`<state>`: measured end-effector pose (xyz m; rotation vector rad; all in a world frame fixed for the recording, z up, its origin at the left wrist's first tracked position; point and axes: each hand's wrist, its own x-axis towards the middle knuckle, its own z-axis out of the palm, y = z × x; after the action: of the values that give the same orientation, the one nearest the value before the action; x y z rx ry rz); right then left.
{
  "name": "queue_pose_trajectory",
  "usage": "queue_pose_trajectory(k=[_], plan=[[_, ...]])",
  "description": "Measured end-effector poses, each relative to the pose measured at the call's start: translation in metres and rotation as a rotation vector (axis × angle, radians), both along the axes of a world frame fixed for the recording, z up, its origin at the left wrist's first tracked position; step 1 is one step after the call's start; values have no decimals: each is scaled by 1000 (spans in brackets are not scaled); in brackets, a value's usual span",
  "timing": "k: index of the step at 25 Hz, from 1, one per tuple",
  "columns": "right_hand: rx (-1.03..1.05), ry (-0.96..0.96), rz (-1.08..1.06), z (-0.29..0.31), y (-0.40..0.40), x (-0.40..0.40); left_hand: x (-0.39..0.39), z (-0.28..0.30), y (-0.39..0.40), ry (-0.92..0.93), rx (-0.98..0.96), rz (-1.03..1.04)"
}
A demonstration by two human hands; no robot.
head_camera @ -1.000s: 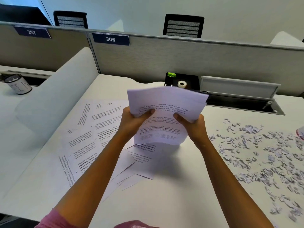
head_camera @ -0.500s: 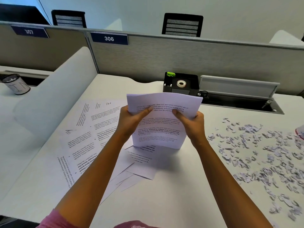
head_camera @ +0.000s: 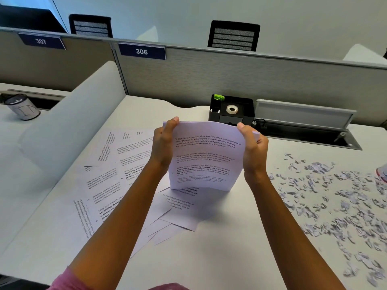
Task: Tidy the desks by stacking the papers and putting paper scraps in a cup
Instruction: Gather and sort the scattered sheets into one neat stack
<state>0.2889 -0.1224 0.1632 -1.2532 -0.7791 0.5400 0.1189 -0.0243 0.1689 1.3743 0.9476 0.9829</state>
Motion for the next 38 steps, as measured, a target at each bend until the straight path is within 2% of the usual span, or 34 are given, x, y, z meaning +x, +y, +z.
queue_pose_trajectory(k=[6,12,15,20,26,31,36,38], plan=[[70,17,94,-12,-4,6,-5,-8,0,-44,18,-64],[-183,96,193,-79,-13,14,-6,-70,-8,74,-39,-82],[-183,112,205,-85,-16,11,-6,-80,-9,123,-22,-80],[-145,95,231,-82,-16,15,-8,-77,-5,88,-26,-80],[-265,88,237,-123,-26,9,-11,-117,-22,109,-169,-63],[-256,48,233,-122,-21,12,-11,-110,-13,135,-217,-11],[-352,44,157,-149,-22,21,-21,-118,-4,216,-271,-33],[-389,100,112,-164,-29,26,-32,-128,4,246,-247,77]])
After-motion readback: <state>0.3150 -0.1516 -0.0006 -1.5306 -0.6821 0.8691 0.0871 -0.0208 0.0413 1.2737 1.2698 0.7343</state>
